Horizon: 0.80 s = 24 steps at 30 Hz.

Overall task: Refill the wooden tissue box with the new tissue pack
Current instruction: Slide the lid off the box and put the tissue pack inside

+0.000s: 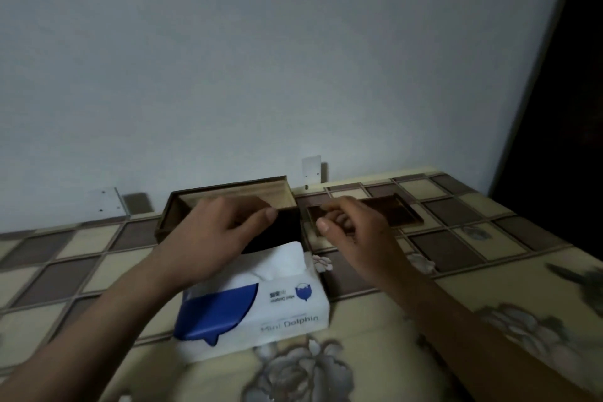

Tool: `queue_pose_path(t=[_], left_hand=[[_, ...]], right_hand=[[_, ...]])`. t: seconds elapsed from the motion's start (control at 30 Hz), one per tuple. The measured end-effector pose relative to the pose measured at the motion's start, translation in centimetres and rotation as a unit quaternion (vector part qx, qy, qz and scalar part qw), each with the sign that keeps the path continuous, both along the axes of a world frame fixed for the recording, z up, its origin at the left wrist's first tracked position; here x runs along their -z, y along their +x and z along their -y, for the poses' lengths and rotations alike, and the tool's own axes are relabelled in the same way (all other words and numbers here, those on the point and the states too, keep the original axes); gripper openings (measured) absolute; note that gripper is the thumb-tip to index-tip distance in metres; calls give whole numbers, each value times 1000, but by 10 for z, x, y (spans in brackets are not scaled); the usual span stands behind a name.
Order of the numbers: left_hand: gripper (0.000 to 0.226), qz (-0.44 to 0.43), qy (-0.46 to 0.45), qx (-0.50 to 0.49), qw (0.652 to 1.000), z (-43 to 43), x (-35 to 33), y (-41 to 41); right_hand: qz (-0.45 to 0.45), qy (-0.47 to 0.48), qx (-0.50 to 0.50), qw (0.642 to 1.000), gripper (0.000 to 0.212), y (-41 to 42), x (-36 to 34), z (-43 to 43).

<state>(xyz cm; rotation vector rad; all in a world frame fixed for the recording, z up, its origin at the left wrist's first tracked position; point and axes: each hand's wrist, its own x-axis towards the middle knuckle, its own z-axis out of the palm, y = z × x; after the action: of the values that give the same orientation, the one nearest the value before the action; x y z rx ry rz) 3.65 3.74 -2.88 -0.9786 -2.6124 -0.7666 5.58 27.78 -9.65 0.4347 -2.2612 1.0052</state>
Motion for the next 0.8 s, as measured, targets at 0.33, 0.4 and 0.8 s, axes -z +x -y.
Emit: queue_pose_path(t=[0.33,0.4,0.8], left_hand=[[82,54,-6,-44,998,77,42,34],[90,75,7,-51,996,87,50,42],[105,223,99,-21,970,103,90,45]], right_hand=[[165,112,-60,978,105,18,23,25],[181,114,-67,975,107,22,21,27],[198,149,-60,967,103,42,21,24]])
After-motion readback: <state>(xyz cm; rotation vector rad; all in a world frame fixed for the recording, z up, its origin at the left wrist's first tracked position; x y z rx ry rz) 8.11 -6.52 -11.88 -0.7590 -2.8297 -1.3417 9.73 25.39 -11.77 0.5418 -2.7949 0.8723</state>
